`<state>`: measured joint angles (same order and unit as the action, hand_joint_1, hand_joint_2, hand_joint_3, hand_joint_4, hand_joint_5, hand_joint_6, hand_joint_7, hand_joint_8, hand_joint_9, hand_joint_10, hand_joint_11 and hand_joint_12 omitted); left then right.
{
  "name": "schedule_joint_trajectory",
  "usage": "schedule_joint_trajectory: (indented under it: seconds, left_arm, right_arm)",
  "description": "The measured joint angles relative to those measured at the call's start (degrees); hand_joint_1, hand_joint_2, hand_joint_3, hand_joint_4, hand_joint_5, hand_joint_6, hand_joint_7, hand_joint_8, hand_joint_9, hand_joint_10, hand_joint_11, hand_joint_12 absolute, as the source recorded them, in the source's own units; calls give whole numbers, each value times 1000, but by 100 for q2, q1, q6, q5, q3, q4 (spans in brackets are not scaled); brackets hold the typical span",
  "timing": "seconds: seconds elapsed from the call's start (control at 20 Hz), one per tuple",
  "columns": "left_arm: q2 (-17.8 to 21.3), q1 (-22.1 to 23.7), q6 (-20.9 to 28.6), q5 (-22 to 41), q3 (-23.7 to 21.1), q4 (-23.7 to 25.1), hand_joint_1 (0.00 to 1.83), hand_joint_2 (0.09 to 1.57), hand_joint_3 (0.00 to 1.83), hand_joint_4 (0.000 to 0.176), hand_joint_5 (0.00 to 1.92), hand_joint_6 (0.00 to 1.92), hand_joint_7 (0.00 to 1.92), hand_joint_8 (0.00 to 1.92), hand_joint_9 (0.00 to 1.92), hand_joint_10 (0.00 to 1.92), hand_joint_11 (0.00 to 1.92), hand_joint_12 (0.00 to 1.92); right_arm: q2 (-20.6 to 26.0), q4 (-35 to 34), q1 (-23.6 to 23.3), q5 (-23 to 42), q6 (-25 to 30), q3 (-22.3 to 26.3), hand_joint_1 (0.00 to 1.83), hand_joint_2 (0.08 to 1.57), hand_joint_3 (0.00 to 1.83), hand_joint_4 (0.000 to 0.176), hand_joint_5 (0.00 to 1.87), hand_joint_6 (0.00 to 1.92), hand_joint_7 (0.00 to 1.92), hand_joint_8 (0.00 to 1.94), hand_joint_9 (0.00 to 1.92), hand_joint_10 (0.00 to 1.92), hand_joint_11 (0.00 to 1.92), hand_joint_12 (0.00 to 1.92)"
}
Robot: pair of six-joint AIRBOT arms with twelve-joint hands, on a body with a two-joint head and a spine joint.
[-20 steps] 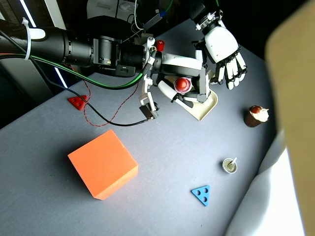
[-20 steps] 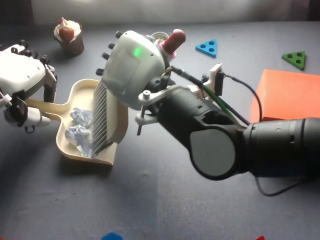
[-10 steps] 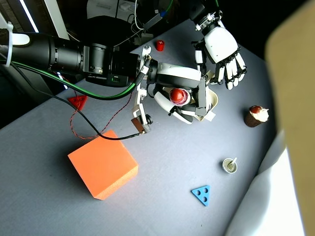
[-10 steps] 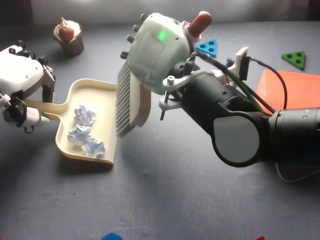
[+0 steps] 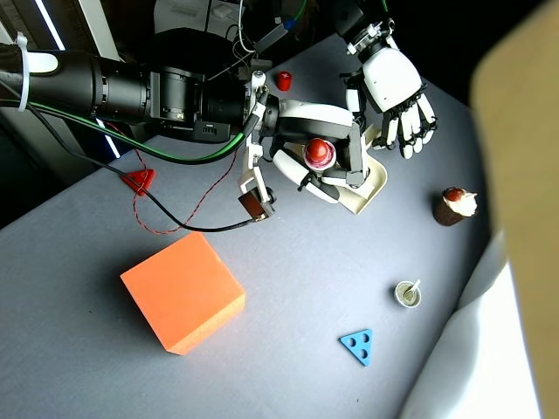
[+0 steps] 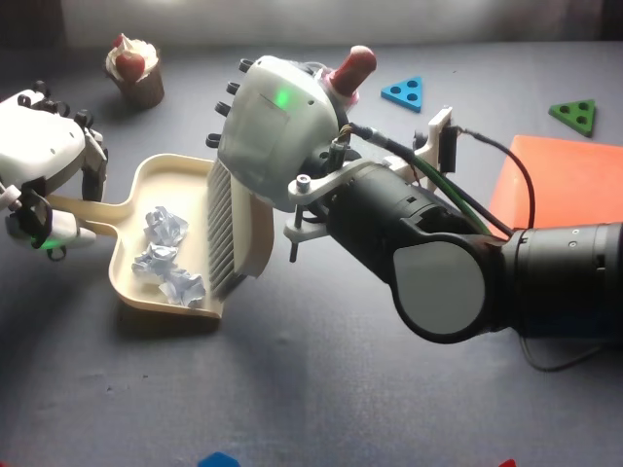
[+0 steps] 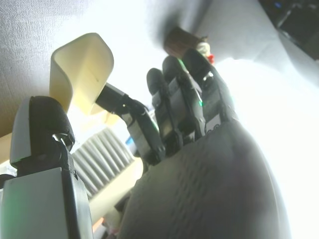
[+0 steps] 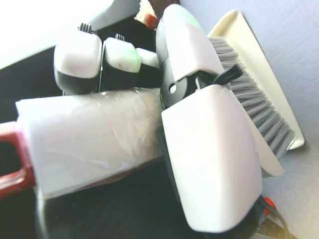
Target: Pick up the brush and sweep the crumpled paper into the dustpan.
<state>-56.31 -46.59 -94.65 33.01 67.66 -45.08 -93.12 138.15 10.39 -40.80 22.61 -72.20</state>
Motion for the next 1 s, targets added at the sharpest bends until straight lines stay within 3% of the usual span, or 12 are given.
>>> schedule_joint_trajectory:
  seconds: [0.05, 0.15, 0.35, 0.4, 0.45, 0.5, 0.55, 0.6, 0.65, 0.75, 1.0]
  left_arm:
    - [0, -2, 0, 2, 0, 2, 1052, 1148, 2, 19, 924, 1071, 452, 1, 360, 3, 0, 757]
    - [0, 0, 0, 0, 0, 0, 1067, 1141, 0, 0, 940, 1045, 452, 1, 358, 5, 0, 764]
    - [0, 0, 0, 2, 0, 2, 1065, 1144, 1, 0, 934, 1057, 459, 1, 370, 4, 0, 750]
    - [0, 0, 0, 2, 0, 0, 1047, 1148, 1, 31, 924, 1072, 458, 0, 378, 5, 0, 771]
    - [0, 0, 0, 0, 0, 0, 1046, 1148, 1, 31, 923, 1074, 457, 0, 382, 5, 0, 795]
    - [0, 0, 0, 0, 0, 0, 1045, 1143, 0, 45, 934, 1057, 460, 1, 392, 7, 0, 815]
    - [0, 0, 0, 2, 2, 0, 1052, 1143, 0, 29, 935, 1053, 460, 1, 384, 4, 0, 803]
    - [0, 0, -2, 2, 2, 0, 1055, 1137, 0, 34, 949, 1032, 469, 3, 384, 3, 0, 785]
    - [0, 0, -2, 2, 2, 2, 1055, 1140, 0, 26, 941, 1044, 474, 3, 389, 4, 0, 791]
    - [0, 4, -4, 2, 2, 0, 1074, 1139, 1, 0, 944, 1039, 466, 2, 376, 2, 0, 767]
    - [0, 4, -2, 2, 2, 0, 1080, 1138, 0, 0, 946, 1035, 451, 4, 367, 2, 0, 745]
  right_arm:
    - [-46, -57, 0, 0, 9, -26, 1345, 1200, 2, 0, 917, 1921, 1002, 1941, 1169, 1921, 1328, 1921]
    - [-79, -48, 0, -55, 98, -26, 1355, 1196, 0, 0, 902, 1921, 1005, 1941, 1173, 1921, 1332, 1921]
    - [-184, -52, 0, -260, 227, -44, 1371, 1186, 0, 0, 911, 1921, 1026, 1941, 1192, 1921, 1351, 1921]
    - [-199, -52, 0, -302, 245, -44, 1373, 1184, 0, 0, 910, 1921, 1026, 1941, 1192, 1921, 1351, 1921]
    - [-216, -50, 0, -332, 289, -50, 1369, 1195, 1, 0, 909, 1921, 1015, 1941, 1186, 1921, 1345, 1921]
    - [-254, -52, 0, -356, 317, -74, 1365, 1194, 1, 0, 891, 1921, 1009, 1941, 1184, 1921, 1347, 1921]
    - [-278, -55, 4, -385, 339, -81, 1372, 1188, 0, 0, 885, 1921, 1009, 1941, 1185, 1921, 1350, 1921]
    - [-319, -55, 17, -424, 348, -92, 1368, 1195, 0, 0, 879, 1921, 1003, 1941, 1178, 1921, 1343, 1921]
    - [-345, -44, 26, -468, 348, -105, 1359, 1196, 0, 6, 875, 1921, 1003, 1941, 1177, 1921, 1341, 1921]
    - [-391, -70, 90, -525, 354, -122, 1347, 1202, 3, 16, 875, 1921, 1009, 1941, 1180, 1921, 1338, 1921]
    - [-369, -68, 131, -560, 334, -131, 1358, 1191, 0, 23, 891, 1921, 1021, 1941, 1188, 1921, 1346, 1921]
